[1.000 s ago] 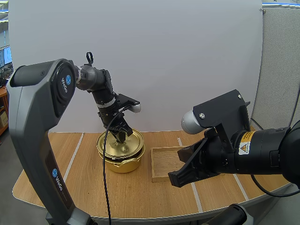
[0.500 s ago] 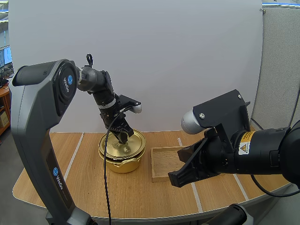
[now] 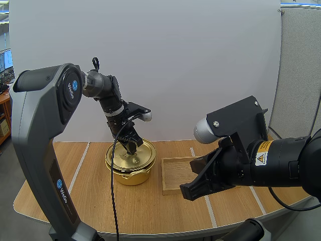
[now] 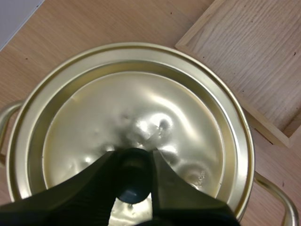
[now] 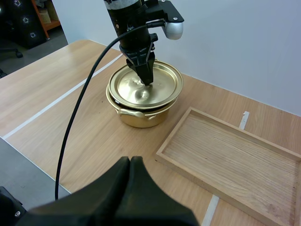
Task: Open the pot, put the grape inside, and close it
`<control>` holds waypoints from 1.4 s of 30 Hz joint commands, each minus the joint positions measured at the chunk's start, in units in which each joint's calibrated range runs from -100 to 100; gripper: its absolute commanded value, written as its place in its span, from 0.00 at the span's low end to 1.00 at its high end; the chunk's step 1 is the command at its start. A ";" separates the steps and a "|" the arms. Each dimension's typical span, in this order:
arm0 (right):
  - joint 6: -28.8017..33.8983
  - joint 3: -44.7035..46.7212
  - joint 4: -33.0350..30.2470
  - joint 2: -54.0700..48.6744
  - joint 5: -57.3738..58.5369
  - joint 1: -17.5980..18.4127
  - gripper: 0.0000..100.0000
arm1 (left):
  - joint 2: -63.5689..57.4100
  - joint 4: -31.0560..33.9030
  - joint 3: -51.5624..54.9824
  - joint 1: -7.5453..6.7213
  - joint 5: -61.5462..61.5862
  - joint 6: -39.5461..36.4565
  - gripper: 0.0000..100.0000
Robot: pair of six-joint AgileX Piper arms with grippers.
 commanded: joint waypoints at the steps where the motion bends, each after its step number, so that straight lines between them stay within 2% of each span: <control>1: -0.08 0.22 -0.16 -0.47 -0.39 -0.19 0.00 | 1.26 -1.98 -0.09 -0.21 4.31 0.02 0.00; 28: -0.08 0.22 -0.16 -0.47 -0.39 -0.19 0.00 | 3.09 -0.58 -0.09 -0.21 8.70 0.02 0.00; 37: -0.08 0.22 -0.16 -0.47 -0.39 -0.19 0.00 | -2.50 -0.36 -0.09 -0.21 -1.17 -0.16 0.00; 42: -0.08 0.22 -0.16 -0.47 -0.39 -0.19 0.00 | -4.51 -0.36 -0.09 -0.21 -1.63 -0.16 0.00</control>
